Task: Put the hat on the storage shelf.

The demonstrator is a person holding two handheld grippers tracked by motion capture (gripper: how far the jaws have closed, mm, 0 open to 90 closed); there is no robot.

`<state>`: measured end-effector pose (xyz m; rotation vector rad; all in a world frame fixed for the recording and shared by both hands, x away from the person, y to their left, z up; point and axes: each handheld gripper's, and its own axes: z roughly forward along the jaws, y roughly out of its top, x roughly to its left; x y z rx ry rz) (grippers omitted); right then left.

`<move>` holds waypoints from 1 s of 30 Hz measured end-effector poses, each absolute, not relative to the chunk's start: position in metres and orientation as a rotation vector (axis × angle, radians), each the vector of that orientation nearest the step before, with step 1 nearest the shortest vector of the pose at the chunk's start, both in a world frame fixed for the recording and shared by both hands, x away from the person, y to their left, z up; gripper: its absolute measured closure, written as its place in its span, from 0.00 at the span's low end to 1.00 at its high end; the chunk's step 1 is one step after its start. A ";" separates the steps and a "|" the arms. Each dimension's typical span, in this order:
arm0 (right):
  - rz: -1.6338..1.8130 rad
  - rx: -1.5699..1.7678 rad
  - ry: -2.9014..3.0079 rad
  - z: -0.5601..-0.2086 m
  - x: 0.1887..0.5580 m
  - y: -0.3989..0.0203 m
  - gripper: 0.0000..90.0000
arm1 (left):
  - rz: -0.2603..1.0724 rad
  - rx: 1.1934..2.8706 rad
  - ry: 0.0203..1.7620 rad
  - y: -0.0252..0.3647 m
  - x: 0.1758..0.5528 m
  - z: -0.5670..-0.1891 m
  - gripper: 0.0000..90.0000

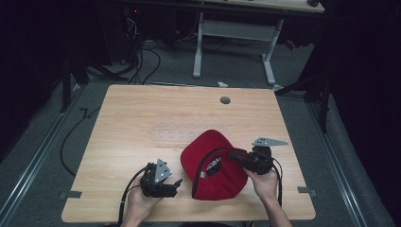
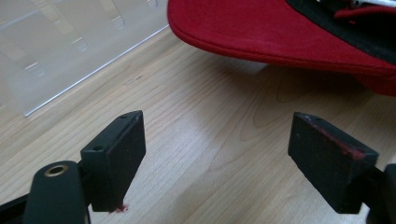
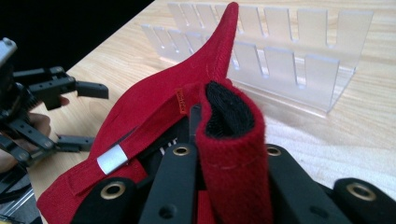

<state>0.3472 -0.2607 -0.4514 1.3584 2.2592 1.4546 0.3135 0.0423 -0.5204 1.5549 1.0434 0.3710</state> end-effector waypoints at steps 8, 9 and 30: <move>1.478 1.361 2.252 -0.440 0.354 -0.254 0.93 | 0.349 1.555 1.019 0.030 0.315 -0.518 0.20; 1.481 1.370 2.250 -0.438 0.355 -0.252 0.93 | 0.351 1.562 1.007 0.025 0.314 -0.516 0.20; 1.352 1.382 2.280 -0.434 0.357 -0.241 0.93 | 0.426 1.513 0.925 0.023 0.306 -0.492 0.20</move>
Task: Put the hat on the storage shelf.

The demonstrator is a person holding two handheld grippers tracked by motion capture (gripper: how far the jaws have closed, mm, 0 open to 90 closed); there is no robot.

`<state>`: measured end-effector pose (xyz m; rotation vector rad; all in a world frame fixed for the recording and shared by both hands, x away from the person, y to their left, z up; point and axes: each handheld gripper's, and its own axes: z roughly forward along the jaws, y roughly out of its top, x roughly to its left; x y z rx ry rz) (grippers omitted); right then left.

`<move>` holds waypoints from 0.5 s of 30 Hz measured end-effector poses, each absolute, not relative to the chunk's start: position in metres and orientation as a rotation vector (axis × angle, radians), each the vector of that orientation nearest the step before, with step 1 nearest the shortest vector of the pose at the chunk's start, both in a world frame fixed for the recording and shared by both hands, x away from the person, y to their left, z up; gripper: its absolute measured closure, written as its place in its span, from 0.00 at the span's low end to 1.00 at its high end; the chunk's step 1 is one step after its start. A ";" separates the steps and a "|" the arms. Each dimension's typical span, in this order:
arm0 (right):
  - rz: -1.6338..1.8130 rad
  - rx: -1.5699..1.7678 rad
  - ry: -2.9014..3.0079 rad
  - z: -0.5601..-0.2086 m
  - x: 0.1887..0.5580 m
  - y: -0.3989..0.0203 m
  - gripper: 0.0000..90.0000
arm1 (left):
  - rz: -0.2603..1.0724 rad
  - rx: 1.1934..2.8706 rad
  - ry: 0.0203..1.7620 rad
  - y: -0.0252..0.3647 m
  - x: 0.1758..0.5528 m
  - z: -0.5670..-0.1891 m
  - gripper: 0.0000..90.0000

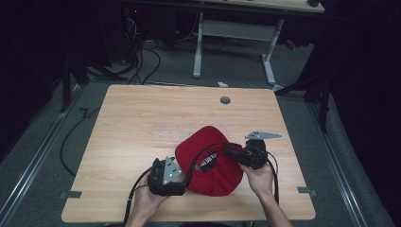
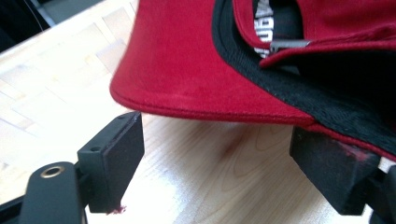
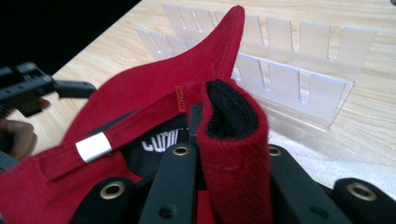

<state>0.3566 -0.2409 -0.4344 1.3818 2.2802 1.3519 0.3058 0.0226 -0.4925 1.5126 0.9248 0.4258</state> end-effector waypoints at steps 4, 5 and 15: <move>1.322 1.381 2.310 -0.434 0.356 -0.240 0.92 | 0.435 1.512 0.908 0.024 0.306 -0.488 0.21; 1.322 1.381 2.310 -0.434 0.356 -0.240 0.92 | 0.439 1.516 0.902 0.024 0.306 -0.487 0.21; 1.298 1.382 2.357 -0.434 0.354 -0.239 0.92 | 0.477 1.512 0.852 0.022 0.302 -0.475 0.23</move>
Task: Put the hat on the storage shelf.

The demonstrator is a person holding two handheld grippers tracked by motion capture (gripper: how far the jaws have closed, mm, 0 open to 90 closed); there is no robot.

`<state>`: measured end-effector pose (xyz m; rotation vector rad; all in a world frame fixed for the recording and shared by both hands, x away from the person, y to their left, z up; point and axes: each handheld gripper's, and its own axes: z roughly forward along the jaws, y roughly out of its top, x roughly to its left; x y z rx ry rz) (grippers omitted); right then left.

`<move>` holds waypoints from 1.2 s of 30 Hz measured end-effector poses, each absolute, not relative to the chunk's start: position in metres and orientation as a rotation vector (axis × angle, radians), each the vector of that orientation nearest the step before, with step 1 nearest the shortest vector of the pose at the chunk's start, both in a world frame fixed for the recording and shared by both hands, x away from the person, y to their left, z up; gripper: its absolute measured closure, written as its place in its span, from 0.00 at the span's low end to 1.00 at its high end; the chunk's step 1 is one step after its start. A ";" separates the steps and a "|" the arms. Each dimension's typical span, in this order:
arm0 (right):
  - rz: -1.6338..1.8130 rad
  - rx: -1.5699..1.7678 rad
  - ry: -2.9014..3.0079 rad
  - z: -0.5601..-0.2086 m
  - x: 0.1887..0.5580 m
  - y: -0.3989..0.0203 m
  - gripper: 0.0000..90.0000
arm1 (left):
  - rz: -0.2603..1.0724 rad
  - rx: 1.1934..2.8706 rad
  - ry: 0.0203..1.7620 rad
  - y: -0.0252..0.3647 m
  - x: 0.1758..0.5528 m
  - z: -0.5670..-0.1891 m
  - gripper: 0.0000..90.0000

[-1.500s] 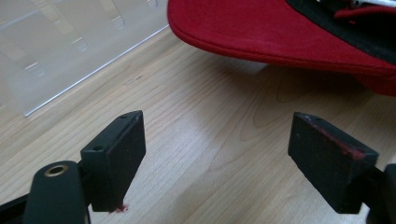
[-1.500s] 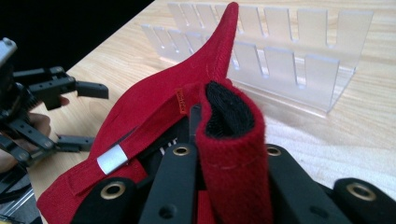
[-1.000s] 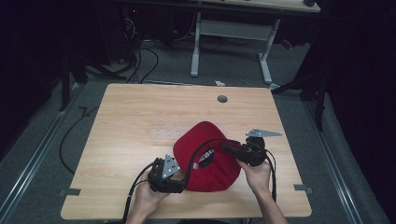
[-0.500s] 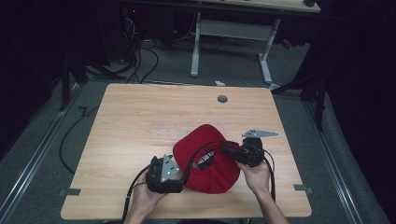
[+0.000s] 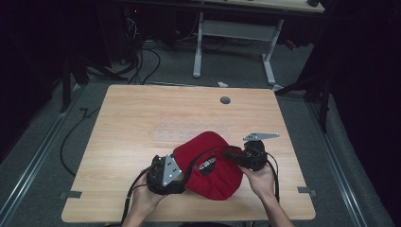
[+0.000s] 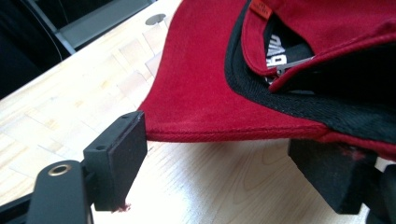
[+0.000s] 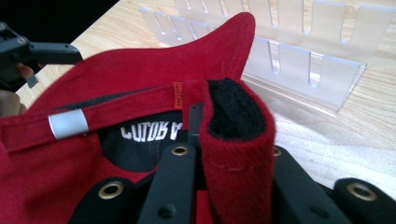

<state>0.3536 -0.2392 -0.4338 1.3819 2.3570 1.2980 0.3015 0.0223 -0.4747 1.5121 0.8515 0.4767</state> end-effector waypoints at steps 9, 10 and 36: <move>1.277 1.370 2.401 -0.431 0.349 -0.236 0.92 | 0.504 1.518 0.839 0.023 0.301 -0.474 0.29; 1.272 1.362 2.406 -0.432 0.349 -0.236 0.92 | 0.508 1.518 0.836 0.024 0.300 -0.474 0.31; 1.352 1.280 2.584 -0.436 0.344 -0.212 0.92 | 0.345 1.550 0.834 0.031 0.297 -0.461 0.81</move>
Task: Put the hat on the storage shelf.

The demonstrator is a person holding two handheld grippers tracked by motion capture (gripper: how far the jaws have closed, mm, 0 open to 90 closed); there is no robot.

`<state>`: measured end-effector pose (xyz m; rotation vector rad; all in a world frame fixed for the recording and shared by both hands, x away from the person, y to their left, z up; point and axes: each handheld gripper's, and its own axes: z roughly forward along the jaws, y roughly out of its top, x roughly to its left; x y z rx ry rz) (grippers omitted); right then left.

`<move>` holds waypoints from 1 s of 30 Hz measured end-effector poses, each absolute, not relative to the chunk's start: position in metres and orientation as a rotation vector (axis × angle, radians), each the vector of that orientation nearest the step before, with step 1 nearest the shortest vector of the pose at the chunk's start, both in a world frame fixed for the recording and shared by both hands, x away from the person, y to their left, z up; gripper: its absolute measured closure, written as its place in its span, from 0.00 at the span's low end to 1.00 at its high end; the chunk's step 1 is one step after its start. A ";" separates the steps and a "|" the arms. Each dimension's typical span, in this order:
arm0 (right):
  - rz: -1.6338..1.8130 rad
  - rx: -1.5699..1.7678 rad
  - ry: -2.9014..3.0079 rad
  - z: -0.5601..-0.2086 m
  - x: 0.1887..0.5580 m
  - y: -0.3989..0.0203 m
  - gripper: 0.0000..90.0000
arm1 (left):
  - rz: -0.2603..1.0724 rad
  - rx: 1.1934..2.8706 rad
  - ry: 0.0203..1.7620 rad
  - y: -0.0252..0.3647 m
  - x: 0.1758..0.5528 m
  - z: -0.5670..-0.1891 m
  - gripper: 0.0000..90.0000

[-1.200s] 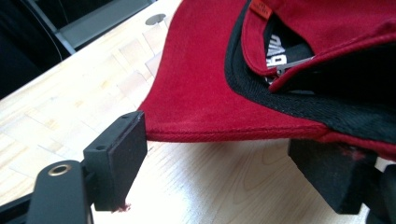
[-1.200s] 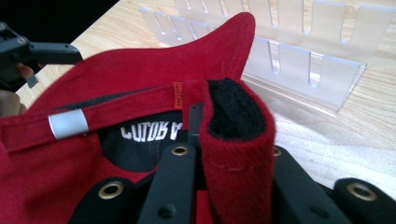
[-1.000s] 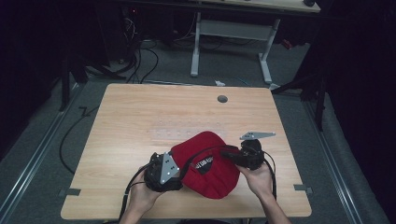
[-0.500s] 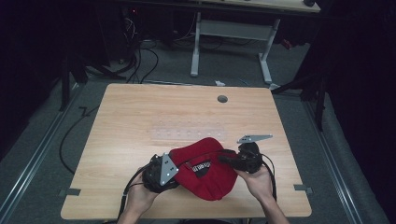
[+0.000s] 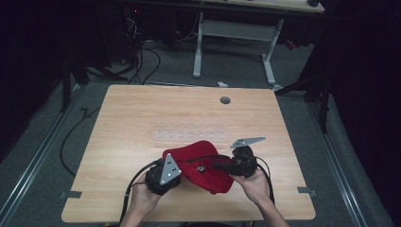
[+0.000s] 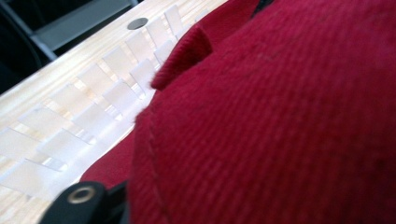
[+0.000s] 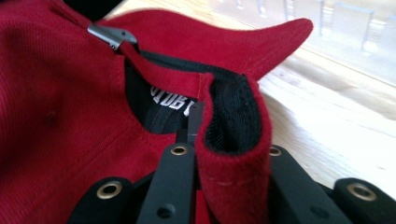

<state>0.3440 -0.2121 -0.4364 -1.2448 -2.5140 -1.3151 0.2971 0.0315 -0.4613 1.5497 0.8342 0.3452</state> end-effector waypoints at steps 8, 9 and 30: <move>-1.348 -1.204 -2.453 -0.439 0.345 -0.217 0.91 | 0.288 1.563 0.847 0.038 0.300 -0.455 0.95; -1.357 -1.199 -2.444 -0.439 0.346 -0.217 0.90 | 0.277 1.561 0.852 0.038 0.300 -0.453 0.95; -1.679 -1.239 -2.309 -0.420 0.350 -0.241 0.49 | 0.189 1.511 0.882 0.057 0.302 -0.432 0.97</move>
